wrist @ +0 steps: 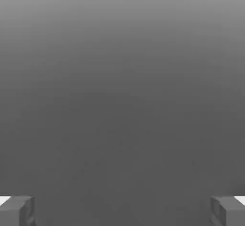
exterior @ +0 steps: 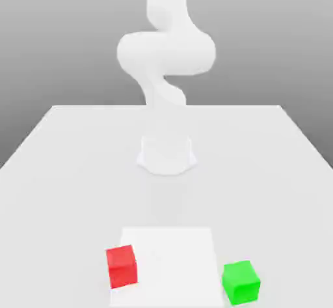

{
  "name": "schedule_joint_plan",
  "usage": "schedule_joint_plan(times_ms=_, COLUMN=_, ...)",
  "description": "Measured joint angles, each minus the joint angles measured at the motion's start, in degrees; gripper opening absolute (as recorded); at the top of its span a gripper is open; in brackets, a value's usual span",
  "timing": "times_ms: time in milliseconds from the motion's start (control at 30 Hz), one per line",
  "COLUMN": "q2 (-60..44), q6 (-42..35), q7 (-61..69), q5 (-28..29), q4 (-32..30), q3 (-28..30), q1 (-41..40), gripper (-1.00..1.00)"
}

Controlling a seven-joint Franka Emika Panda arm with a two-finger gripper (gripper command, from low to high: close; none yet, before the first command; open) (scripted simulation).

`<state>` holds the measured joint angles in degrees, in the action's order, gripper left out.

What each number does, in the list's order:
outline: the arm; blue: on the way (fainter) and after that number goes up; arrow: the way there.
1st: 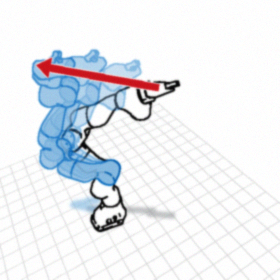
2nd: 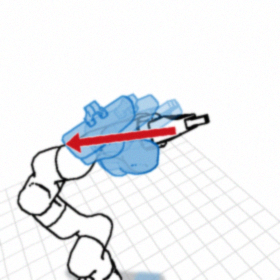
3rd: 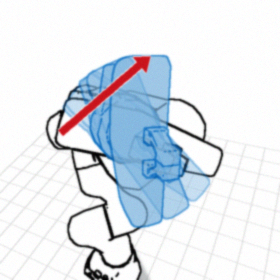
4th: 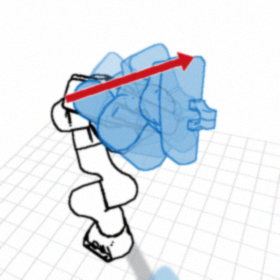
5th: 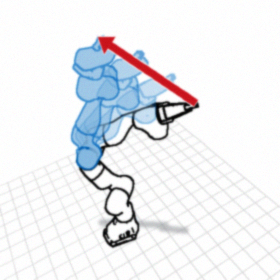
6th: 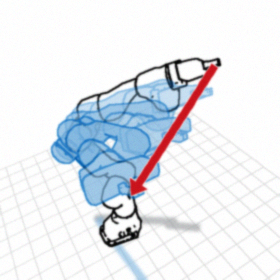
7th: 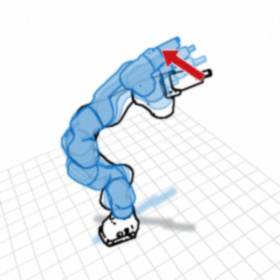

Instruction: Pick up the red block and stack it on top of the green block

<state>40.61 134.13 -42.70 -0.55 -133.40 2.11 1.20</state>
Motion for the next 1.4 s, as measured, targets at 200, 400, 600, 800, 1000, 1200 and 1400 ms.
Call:
schedule_joint_plan(times_ms=200, q2=-12.82, q6=5.75, q7=8.01, q5=-1.81, q4=-3.95, q3=4.73, q1=2.38, gripper=0.00)
schedule_joint_plan(times_ms=400, q2=-25.35, q6=11.31, q7=16.11, q5=-3.98, q4=-7.79, q3=8.36, q1=3.75, gripper=0.00)
schedule_joint_plan(times_ms=600, q2=-37.79, q6=16.91, q7=23.64, q5=-5.38, q4=-11.63, q3=10.13, q1=3.11, gripper=0.00)
schedule_joint_plan(times_ms=800, q2=-49.88, q6=23.38, q7=28.97, q5=-5.14, q4=-14.55, q3=10.21, q1=1.24, gripper=0.00)
schedule_joint_plan(times_ms=1000, q2=-59.51, q6=31.11, q7=32.67, q5=-9.63, q4=-13.30, q3=5.99, q1=-2.09, gripper=-1.00)
schedule_joint_plan(times_ms=1200, q2=-59.48, q6=31.03, q7=32.61, q5=-9.50, q4=-13.31, q3=5.90, q1=-2.21, gripper=-1.00)
schedule_joint_plan(times_ms=1400, q2=-49.42, q6=22.35, q7=27.81, q5=-3.63, q4=-14.55, q3=8.21, q1=0.50, gripper=-1.00)
